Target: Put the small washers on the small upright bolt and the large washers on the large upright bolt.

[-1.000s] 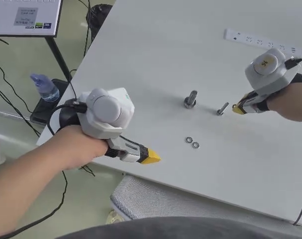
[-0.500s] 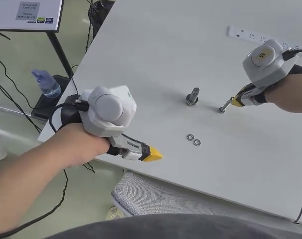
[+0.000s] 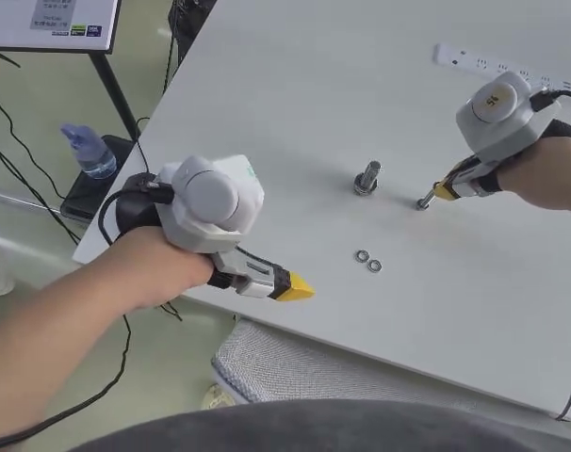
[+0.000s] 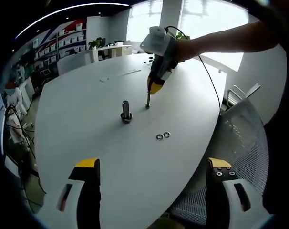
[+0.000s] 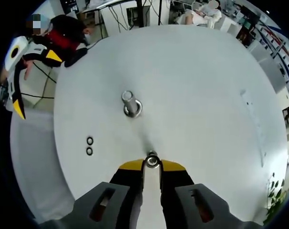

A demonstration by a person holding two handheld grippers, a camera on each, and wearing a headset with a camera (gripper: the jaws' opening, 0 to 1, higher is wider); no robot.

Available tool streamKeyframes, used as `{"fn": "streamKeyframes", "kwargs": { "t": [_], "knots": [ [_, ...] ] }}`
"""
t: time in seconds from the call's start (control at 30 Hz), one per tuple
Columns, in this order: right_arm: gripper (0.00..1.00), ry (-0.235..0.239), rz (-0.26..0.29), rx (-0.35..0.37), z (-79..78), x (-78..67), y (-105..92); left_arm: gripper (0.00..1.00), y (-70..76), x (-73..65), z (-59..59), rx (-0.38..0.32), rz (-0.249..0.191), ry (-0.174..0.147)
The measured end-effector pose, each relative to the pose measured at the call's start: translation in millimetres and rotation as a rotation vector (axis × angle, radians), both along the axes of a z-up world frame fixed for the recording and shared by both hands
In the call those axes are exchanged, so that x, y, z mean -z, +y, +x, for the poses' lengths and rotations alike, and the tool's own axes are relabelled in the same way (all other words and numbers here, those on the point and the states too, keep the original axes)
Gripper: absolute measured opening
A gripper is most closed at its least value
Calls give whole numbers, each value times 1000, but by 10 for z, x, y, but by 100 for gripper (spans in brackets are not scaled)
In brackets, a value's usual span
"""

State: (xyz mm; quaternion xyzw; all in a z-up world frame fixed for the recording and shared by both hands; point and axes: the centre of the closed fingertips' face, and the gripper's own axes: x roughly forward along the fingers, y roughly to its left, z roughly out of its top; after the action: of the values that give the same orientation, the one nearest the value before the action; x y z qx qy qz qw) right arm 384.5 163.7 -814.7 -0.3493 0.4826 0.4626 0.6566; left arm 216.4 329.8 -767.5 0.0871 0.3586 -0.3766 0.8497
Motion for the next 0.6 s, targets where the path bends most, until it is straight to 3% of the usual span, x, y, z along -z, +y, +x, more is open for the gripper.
{"fn": "streamKeyframes", "kwargs": {
  "t": [0.6],
  "knots": [
    [13, -4, -10, -5, -48, 53, 15, 90, -18, 30, -21, 9, -2, 13]
  ]
}}
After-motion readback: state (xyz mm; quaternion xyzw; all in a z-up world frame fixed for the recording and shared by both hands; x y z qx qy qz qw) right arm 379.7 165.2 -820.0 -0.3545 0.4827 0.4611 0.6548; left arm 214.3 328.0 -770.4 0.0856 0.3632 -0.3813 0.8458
